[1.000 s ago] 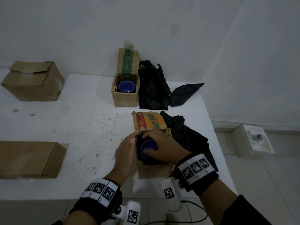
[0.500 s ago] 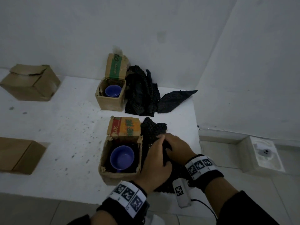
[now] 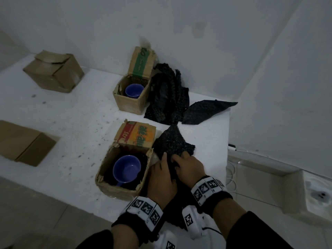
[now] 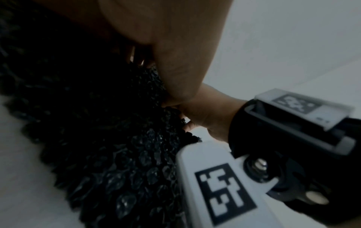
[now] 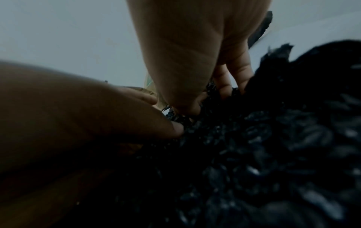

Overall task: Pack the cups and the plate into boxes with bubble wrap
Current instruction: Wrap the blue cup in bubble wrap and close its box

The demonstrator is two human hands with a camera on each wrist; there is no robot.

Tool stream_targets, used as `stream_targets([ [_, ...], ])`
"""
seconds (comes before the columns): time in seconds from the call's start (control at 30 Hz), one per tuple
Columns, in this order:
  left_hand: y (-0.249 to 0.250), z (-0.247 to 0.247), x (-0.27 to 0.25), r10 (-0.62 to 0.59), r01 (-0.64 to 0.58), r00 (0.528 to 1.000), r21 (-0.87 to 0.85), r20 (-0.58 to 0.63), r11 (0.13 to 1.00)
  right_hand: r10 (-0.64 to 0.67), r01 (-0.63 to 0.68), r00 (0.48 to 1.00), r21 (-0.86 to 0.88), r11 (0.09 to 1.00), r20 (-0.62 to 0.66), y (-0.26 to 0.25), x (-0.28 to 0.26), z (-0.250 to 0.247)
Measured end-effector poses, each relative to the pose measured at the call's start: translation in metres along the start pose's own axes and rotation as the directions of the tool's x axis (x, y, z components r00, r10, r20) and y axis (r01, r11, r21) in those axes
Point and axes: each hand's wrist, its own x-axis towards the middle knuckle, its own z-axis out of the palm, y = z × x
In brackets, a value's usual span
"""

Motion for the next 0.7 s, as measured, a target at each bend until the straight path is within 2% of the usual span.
stream_targets([
  [0.17, 0.015, -0.006, -0.007, 0.031, -0.026, 0.999, 0.116, -0.042, 0.993, 0.128, -0.122, 0.992, 0.263, 0.957, -0.006, 0.008, -0.003, -0.011],
  [0.3, 0.026, -0.023, -0.011, 0.120, -0.106, 0.990, 0.171, -0.070, 0.979, 0.108, -0.120, 0.993, 0.496, 0.860, 0.052, 0.013, 0.000, -0.025],
  [0.43, 0.032, -0.053, -0.011, 0.262, -0.255, 0.962, 0.097, -0.071, 0.962, 0.161, -0.128, 0.987, 0.549, 0.826, -0.011, 0.014, 0.000, -0.038],
  [0.57, 0.036, -0.091, -0.014, 0.268, -0.272, 0.957, -0.026, -0.110, 0.962, 0.212, -0.101, 0.968, 0.566, 0.818, -0.134, -0.005, -0.008, -0.064],
  [0.7, 0.032, -0.133, -0.012, 0.305, -0.317, 0.942, -0.076, -0.138, 0.945, 0.149, 0.019, 0.964, 0.618, 0.786, -0.219, -0.029, -0.012, -0.084],
])
